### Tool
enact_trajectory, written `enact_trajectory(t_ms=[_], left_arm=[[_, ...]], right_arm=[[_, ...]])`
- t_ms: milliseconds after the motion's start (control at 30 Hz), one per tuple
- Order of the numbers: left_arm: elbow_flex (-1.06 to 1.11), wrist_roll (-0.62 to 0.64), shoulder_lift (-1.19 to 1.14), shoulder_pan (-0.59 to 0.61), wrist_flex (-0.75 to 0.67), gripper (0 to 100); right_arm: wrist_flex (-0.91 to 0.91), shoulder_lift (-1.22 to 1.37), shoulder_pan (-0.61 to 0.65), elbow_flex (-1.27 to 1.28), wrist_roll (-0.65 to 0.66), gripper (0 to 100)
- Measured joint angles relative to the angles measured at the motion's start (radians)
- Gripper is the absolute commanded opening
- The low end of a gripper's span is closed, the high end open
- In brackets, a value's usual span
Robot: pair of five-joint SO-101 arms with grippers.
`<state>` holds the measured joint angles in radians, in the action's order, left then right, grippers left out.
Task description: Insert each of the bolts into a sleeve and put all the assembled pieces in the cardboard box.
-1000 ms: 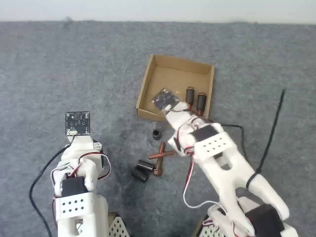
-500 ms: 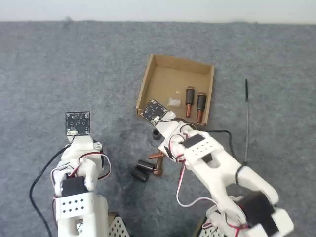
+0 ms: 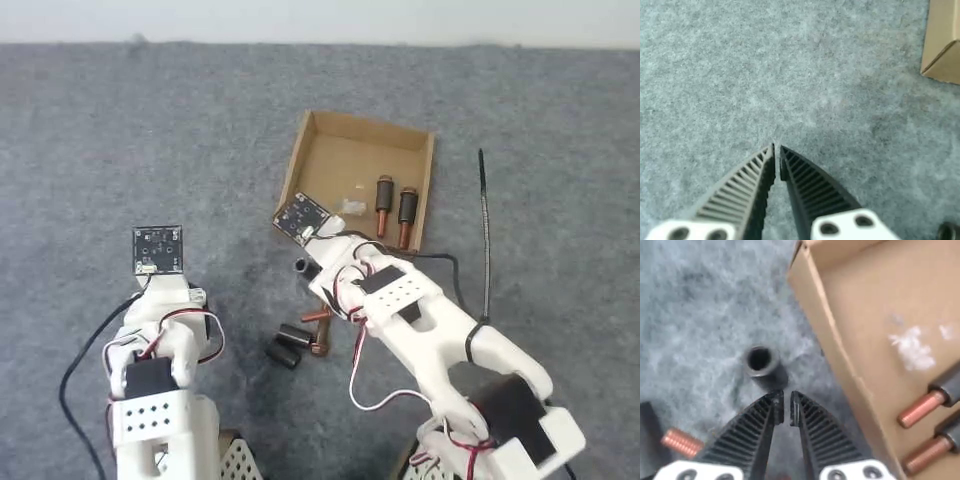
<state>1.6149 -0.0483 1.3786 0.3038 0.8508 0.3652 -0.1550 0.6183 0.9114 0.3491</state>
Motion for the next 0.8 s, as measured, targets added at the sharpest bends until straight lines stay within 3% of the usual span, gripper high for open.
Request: enact_trajectory(t_ms=[267,433,600,800], left_arm=[[0.000,0.000,0.000,0.000,0.000,1],[0.000,0.000,0.000,0.000,0.000,1],[0.000,0.000,0.000,0.000,0.000,1],[0.000,0.000,0.000,0.000,0.000,1]], right_arm=[[-0.043,0.015,0.025,0.002,0.000,1.7],[-0.029,0.015,0.055,0.000,0.012,15.6],[0.109,0.015,0.114,-0.044,0.199,14.9],[0.129,0.015,0.120,-0.072,0.318,14.7]])
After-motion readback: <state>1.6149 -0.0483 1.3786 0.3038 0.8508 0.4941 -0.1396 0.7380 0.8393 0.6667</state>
